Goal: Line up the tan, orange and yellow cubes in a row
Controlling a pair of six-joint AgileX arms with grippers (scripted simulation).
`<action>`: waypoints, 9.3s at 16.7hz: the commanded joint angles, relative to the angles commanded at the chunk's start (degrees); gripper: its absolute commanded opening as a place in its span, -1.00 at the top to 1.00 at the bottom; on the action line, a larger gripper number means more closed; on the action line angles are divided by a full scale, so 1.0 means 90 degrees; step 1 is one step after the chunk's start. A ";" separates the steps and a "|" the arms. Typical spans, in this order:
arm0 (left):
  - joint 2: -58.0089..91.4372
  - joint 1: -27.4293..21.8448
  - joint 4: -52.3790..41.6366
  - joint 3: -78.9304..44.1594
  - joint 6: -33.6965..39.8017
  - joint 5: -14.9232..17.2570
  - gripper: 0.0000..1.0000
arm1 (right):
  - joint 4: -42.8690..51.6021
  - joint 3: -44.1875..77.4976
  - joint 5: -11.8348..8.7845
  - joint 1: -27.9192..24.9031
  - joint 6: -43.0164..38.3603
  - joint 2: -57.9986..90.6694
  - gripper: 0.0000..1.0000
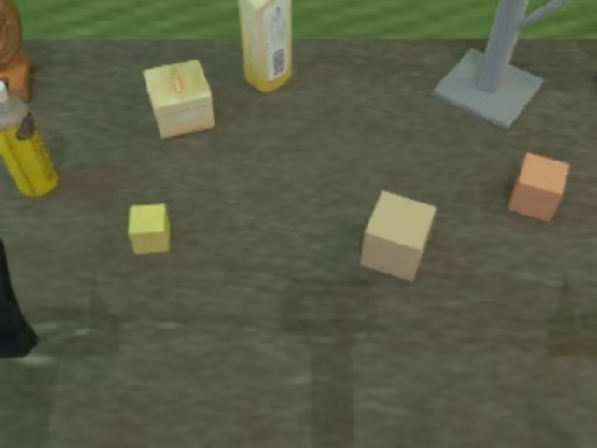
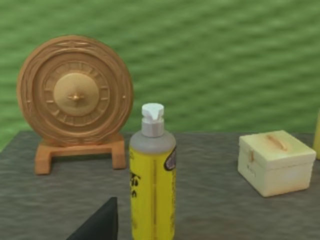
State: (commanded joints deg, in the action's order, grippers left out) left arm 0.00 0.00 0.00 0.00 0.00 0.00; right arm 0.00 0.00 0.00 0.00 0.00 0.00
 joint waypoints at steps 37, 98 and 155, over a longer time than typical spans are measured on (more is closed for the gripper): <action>1.3792 -0.1552 -0.7428 -1.1225 0.2088 0.0018 -1.00 | 0.0000 0.0000 0.0000 0.0000 0.0000 0.0000 -1.00; 1.5855 -0.4949 -0.9129 -1.5111 0.4966 -0.0094 1.00 | 0.0000 0.0000 0.0000 0.0000 0.0000 0.0000 -1.00; 1.6091 -0.5684 -0.9422 -1.5646 0.5744 -0.0120 -1.00 | 0.0000 0.0000 0.0000 0.0000 0.0000 0.0000 -1.00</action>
State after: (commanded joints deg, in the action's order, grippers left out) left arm 144.82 -51.15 -84.80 -140.82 51.70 -1.08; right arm 0.00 0.00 0.00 0.00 0.00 0.00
